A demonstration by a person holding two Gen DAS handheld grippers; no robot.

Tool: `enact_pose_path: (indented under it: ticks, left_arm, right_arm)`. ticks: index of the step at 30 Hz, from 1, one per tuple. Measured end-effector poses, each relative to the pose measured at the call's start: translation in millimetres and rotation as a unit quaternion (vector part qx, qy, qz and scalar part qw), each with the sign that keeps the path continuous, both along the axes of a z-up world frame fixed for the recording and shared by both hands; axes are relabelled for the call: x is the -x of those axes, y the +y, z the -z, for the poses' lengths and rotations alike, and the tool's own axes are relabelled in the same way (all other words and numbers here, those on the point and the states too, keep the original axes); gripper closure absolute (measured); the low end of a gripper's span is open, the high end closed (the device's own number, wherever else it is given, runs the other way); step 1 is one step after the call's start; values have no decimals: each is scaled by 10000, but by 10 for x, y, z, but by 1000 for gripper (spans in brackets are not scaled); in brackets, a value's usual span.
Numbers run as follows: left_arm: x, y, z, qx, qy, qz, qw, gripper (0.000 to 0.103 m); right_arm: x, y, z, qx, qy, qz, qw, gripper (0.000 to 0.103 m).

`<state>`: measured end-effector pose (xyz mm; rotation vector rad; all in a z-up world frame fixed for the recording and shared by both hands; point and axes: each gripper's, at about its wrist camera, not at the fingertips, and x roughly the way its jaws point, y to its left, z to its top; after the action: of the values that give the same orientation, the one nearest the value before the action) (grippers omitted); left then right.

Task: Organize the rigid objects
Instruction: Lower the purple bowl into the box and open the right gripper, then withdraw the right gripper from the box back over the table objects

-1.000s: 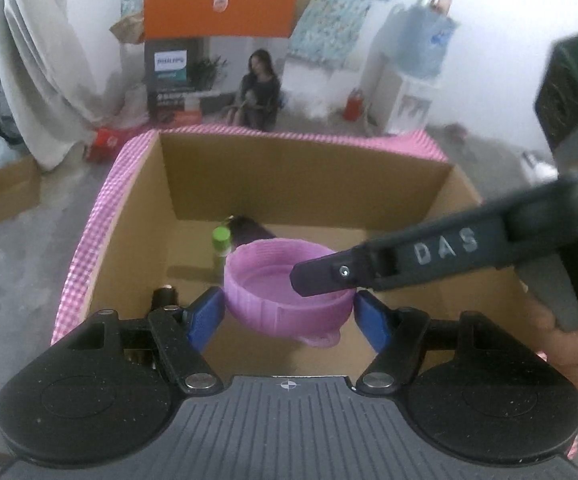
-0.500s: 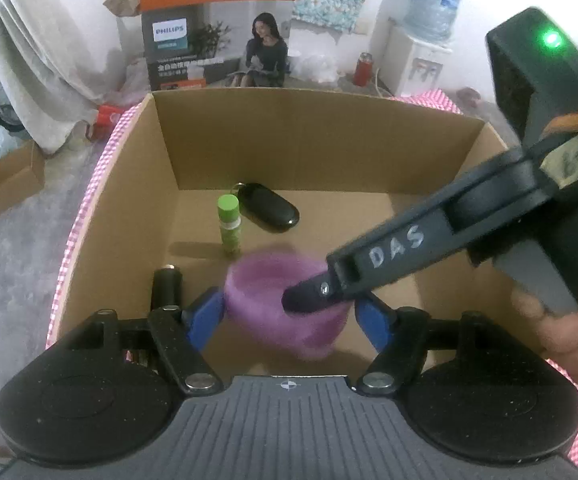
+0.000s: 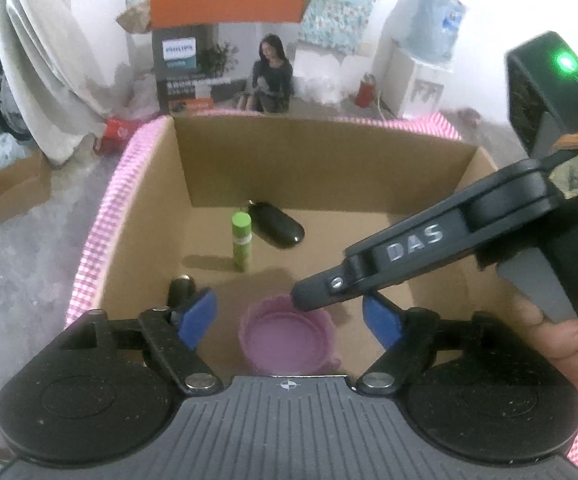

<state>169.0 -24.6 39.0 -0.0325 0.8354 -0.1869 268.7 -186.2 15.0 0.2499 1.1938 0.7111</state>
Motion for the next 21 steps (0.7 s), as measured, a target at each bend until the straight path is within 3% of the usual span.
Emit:
enact_pose_path:
  ticks: [3,4,9,12,14,17,21]
  left_arm:
    - [126,41,-120,109,-213,-76,9997,20]
    - [187,46,-169,169,-309,-103,9993,19]
    - [545,72,-383,377,-822,-82,9959,10]
    - [778,72,-434,446,-1118,21,9927,5]
    - [907,75,-430,522,-1205,47,9913,2]
    - [1102,98,-345,691,-1246,-16,9898,0]
    - [1234,124,-151,671,-906,24,9936,0]
  right_arm:
    - [140,-95,-173,-126,-352,99,9993,64]
    - [212,-133,-252,-169,-507,136,9985,56]
    - [680,-343,-632,-332,-1389,314,9893,39]
    - [1035,-492,-810,-386,-1904,424,9800,20]
    - [1293,-581,-887,-318,-2252,518,9724,2]
    - [1666,-642,-921,-82,-2732,484,9607,0]
    - [2025,-667,-758,492,-2877,509,9551,0]
